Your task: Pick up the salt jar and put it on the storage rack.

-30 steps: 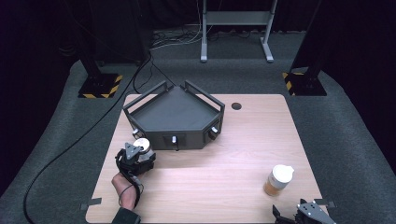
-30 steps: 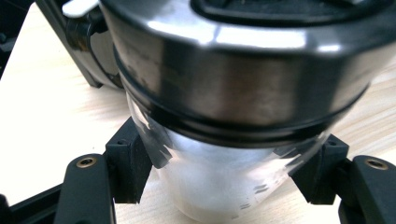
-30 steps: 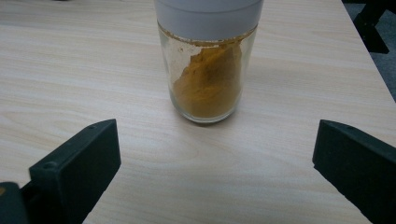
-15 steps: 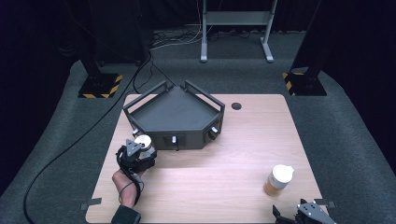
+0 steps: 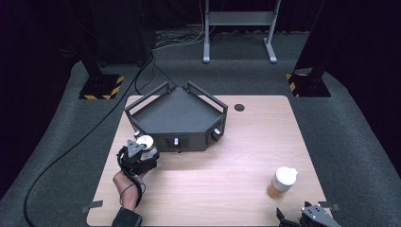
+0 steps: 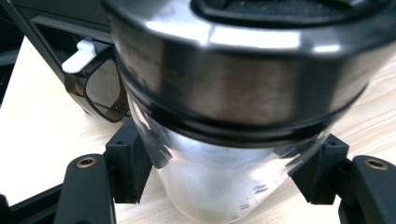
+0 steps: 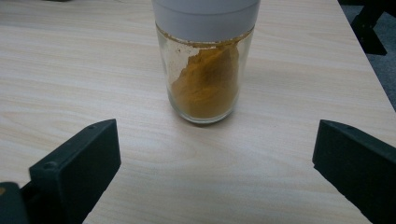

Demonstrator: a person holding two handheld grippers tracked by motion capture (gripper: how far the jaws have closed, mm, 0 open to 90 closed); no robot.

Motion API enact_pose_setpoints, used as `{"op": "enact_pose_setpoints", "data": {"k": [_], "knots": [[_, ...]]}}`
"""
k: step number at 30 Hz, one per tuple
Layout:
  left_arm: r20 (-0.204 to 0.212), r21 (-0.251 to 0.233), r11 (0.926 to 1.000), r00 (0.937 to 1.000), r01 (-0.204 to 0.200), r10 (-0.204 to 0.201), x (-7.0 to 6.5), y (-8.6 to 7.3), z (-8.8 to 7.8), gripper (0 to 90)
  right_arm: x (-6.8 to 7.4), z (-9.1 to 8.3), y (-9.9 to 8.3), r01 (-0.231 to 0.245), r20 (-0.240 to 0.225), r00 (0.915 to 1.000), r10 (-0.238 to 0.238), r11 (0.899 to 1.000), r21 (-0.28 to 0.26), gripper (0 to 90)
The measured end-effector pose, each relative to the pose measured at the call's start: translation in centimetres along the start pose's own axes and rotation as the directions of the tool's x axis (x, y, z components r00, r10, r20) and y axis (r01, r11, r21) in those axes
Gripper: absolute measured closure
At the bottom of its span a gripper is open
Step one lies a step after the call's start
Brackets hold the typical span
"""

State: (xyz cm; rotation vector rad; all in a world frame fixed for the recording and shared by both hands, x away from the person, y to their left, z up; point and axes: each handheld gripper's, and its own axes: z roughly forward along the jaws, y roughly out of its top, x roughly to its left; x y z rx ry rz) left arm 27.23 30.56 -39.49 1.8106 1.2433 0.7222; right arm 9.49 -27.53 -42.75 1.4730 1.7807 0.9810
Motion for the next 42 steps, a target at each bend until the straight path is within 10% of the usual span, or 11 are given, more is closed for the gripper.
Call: {"op": "enact_pose_setpoints", "data": {"k": [42], "knots": [[0.034, -0.034, 0.9986, 0.9985, -0.042, 0.043, -0.2, 2.9, -2.0, 31.8, 0.0, 0.0, 0.0, 0.001, 0.003, 1.0000, -0.001, 1.000, 0.004, 0.0]]}}
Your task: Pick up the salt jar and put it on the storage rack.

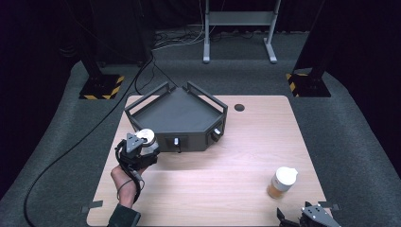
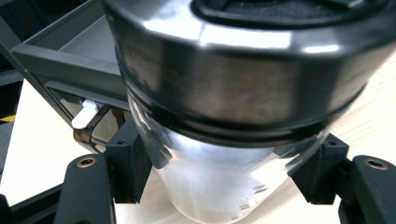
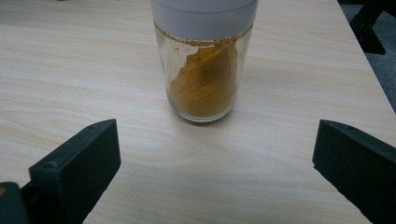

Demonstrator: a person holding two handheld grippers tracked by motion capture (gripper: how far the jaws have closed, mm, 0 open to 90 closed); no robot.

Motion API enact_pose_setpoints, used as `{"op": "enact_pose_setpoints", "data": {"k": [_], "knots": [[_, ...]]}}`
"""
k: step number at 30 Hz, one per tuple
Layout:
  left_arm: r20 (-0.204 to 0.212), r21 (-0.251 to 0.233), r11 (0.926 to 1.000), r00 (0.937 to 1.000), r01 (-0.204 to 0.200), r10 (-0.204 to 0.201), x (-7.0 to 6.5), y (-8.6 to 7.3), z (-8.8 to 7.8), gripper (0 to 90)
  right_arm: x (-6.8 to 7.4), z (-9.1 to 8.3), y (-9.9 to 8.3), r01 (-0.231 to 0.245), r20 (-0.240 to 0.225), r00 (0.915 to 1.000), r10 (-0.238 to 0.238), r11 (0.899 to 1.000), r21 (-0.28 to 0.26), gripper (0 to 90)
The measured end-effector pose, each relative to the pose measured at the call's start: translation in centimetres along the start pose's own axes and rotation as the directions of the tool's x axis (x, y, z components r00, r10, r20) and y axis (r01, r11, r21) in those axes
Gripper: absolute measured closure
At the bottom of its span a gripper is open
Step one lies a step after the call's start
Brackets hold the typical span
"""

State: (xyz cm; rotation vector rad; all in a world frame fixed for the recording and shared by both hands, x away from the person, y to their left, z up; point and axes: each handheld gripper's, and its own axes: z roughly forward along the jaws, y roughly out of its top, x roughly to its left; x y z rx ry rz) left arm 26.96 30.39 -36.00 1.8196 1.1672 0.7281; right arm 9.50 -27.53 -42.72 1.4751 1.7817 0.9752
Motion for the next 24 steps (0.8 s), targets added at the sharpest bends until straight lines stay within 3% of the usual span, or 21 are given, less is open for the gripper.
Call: {"op": "enact_pose_setpoints", "data": {"k": [24], "knots": [[0.022, -0.016, 0.9996, 0.9995, -0.022, 0.022, 0.1, 2.0, -0.6, 31.8, -0.1, -0.1, 0.0, -0.002, 0.002, 1.0000, 0.002, 1.000, 0.000, 0.0]]}}
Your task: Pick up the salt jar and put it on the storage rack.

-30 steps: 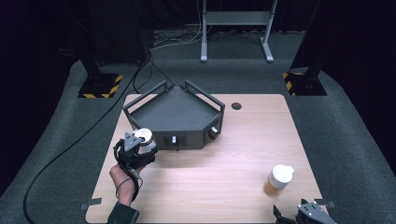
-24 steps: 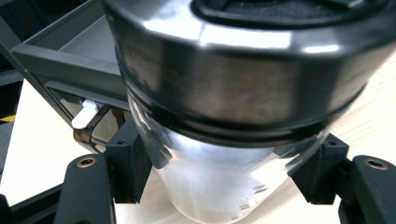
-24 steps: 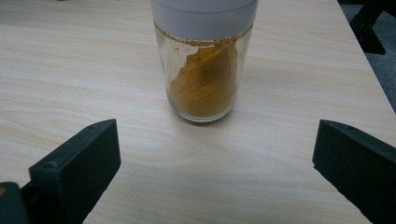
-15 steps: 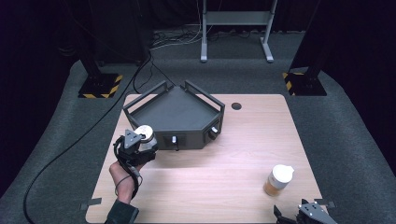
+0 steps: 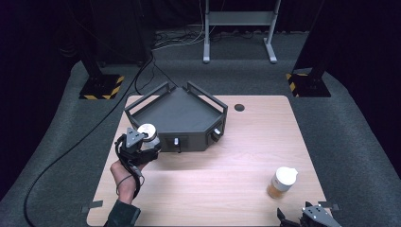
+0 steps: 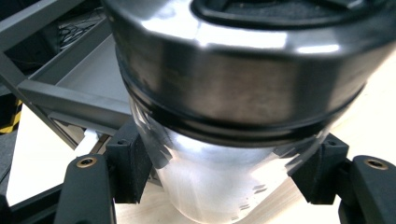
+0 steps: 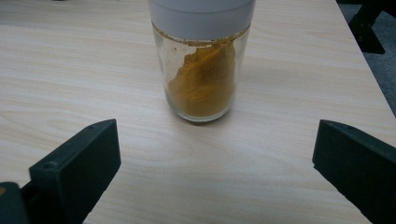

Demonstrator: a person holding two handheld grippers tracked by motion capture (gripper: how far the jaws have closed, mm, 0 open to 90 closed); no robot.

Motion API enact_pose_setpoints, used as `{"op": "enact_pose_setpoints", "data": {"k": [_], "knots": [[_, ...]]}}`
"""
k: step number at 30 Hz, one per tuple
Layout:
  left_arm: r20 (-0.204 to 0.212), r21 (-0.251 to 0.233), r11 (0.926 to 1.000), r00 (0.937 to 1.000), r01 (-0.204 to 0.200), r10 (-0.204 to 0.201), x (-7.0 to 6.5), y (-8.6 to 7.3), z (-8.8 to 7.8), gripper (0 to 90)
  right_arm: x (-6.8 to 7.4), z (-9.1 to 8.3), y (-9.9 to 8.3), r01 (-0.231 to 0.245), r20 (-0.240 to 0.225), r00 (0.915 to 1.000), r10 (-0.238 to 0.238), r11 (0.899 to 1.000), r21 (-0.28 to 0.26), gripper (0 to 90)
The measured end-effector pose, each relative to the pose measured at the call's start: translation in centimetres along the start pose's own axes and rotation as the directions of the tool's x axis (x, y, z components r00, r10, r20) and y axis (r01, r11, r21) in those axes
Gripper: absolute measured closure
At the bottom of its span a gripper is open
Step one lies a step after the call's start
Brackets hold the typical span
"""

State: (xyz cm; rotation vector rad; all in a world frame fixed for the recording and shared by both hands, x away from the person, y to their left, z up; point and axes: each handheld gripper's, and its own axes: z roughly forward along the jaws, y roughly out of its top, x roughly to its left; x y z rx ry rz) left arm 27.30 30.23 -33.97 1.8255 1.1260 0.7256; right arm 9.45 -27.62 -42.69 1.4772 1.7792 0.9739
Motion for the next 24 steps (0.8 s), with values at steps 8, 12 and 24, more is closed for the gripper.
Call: {"op": "enact_pose_setpoints", "data": {"k": [8, 12, 24], "knots": [[0.008, -0.015, 0.9999, 1.0000, 0.004, -0.004, 0.3, 0.8, -0.3, 31.8, 0.0, 0.0, 0.0, 0.000, 0.001, 1.0000, 0.000, 1.000, 0.001, 0.0], [0.007, -0.020, 0.9998, 1.0000, 0.000, 0.000, 0.4, 1.1, -0.5, 31.8, 0.0, 0.0, 0.0, 0.000, 0.002, 1.0000, 0.000, 1.000, 0.000, 0.0], [0.005, -0.016, 0.9999, 1.0000, 0.002, -0.002, 0.6, 1.7, -0.3, 31.8, 0.0, 0.1, 0.0, -0.002, 0.000, 1.0000, 0.002, 1.000, 0.003, 0.0]]}}
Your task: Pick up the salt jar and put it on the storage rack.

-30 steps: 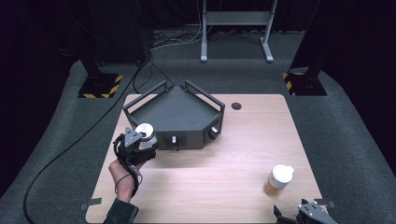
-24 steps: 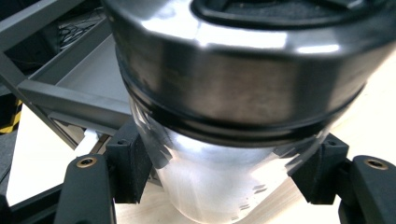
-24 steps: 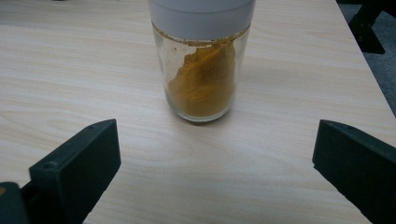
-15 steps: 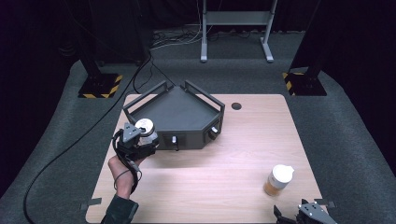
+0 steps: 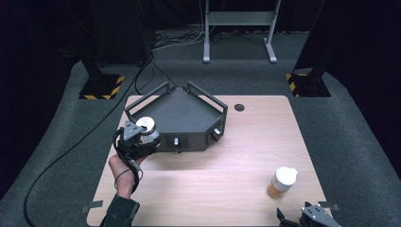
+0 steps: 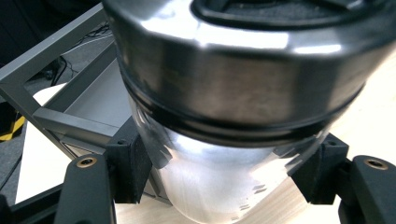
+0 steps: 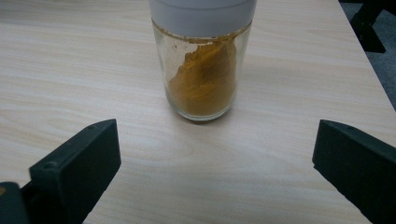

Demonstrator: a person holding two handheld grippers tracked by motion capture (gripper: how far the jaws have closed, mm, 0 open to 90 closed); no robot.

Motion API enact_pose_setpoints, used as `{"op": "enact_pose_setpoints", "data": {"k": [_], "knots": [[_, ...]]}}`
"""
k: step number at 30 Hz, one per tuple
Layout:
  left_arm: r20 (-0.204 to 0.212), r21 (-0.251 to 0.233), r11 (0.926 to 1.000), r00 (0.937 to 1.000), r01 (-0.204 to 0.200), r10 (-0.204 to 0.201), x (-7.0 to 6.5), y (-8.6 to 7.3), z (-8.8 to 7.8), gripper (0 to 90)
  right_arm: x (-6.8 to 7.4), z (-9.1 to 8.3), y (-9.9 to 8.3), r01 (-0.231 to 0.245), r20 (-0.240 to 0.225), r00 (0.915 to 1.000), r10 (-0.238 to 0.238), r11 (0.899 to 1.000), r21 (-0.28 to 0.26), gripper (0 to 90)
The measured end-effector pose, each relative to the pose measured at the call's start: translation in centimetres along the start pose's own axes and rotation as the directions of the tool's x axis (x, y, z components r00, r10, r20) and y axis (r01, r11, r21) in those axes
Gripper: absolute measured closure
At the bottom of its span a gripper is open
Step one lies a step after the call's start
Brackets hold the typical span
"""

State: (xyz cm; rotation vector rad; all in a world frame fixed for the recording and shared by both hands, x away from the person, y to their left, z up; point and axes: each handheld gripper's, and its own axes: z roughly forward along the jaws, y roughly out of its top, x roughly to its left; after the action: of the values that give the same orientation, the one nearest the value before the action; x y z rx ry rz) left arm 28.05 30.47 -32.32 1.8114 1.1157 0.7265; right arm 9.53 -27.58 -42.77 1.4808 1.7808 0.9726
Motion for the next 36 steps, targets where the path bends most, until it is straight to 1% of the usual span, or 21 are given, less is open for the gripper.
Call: {"op": "enact_pose_setpoints", "data": {"k": [19, 36], "knots": [[0.003, 0.006, 1.0000, 1.0000, 0.006, -0.006, 0.8, 1.5, 1.1, 31.9, -0.1, 0.0, 0.0, -0.003, 0.001, 1.0000, 0.003, 1.000, 0.000, 0.0], [-0.009, 0.018, 0.9998, 1.0000, 0.003, -0.003, 1.2, 3.3, 2.4, 31.9, -0.2, -0.1, 0.0, -0.005, 0.001, 1.0000, 0.005, 1.000, -0.001, 0.0]]}}
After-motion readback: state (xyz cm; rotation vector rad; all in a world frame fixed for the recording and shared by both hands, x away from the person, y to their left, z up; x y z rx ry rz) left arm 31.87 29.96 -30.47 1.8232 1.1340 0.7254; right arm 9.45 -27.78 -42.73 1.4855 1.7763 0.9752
